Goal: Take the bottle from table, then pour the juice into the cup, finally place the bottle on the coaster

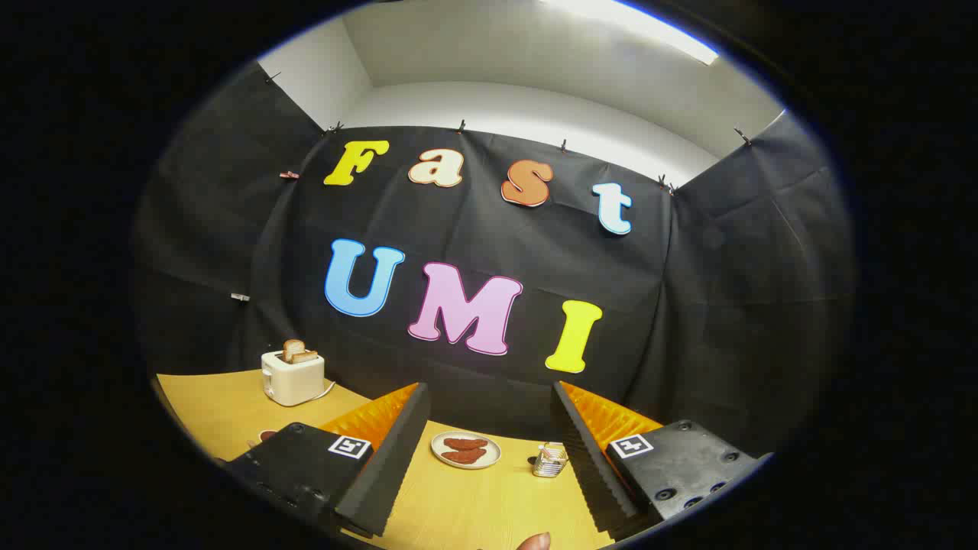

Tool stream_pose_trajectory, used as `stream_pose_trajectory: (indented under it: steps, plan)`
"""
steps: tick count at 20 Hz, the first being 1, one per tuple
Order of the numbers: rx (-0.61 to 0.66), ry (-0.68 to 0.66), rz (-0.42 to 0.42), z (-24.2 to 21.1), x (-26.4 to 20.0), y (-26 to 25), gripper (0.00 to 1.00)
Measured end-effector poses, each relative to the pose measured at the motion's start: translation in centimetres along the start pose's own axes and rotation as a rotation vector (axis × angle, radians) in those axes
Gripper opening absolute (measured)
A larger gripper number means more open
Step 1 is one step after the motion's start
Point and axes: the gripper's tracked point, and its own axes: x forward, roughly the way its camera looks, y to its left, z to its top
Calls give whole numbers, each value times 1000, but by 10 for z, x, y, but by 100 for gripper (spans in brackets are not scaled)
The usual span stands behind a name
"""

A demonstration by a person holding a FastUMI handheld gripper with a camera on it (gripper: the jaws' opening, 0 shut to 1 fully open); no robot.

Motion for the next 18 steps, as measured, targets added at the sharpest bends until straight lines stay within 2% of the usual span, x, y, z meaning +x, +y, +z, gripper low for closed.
stream_pose_trajectory:
  steps: [18]
  plan:
    - [3, -5, 49, 2, -6, 14, 97]
